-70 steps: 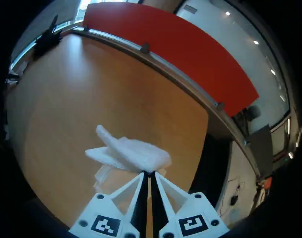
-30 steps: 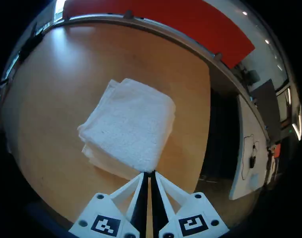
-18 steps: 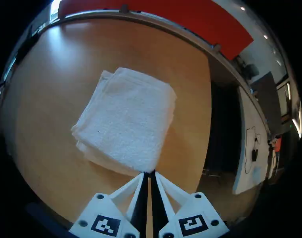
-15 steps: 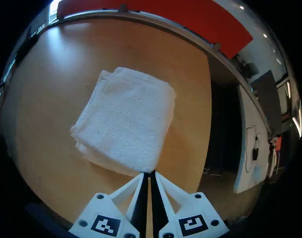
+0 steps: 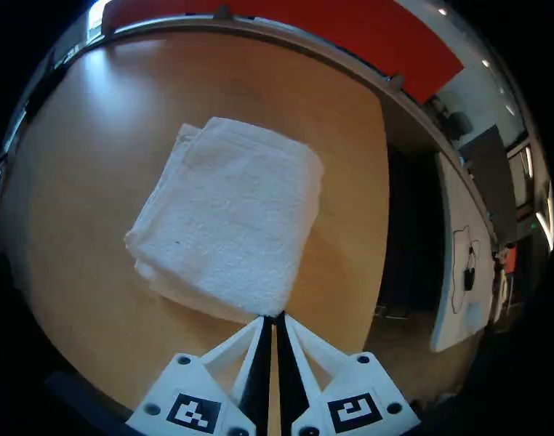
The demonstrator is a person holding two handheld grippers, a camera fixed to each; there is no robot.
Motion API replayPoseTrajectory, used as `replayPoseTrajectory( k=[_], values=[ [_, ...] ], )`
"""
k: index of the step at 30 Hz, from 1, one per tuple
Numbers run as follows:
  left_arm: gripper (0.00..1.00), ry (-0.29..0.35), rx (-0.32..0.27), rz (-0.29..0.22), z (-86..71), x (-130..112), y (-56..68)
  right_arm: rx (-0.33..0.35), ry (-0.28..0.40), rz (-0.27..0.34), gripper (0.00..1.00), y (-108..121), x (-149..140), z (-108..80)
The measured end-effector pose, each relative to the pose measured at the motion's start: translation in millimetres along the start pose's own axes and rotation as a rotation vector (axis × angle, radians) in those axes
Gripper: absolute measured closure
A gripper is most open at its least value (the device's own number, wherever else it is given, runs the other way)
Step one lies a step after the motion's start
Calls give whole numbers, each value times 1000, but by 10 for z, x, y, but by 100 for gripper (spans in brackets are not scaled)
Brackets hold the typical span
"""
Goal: Fold towel
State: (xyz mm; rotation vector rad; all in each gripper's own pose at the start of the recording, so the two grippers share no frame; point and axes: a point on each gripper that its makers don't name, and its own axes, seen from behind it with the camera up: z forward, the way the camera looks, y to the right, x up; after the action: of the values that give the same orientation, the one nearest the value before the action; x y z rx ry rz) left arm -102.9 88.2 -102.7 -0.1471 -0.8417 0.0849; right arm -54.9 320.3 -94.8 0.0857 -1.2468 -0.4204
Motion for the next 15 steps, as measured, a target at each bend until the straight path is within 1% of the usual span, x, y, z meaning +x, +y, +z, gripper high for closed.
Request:
replayPoseTrajectory(
  k=[5, 11, 13, 14, 15],
  values=[
    [25, 0, -1, 4, 7, 9, 4, 3, -2, 18, 96, 2, -7, 16],
    [25, -1, 0, 6, 27, 20, 3, 1, -4, 17, 95, -2, -10, 26],
    [25, 0, -1, 5, 28, 27, 7, -3, -6, 17, 90, 4, -12, 30],
    [25, 1, -1, 4, 28, 31, 9, -6, -7, 17, 83, 9, -13, 32],
    [25, 1, -1, 4, 28, 34, 9, -9, -8, 18, 72, 17, -15, 34]
  ],
)
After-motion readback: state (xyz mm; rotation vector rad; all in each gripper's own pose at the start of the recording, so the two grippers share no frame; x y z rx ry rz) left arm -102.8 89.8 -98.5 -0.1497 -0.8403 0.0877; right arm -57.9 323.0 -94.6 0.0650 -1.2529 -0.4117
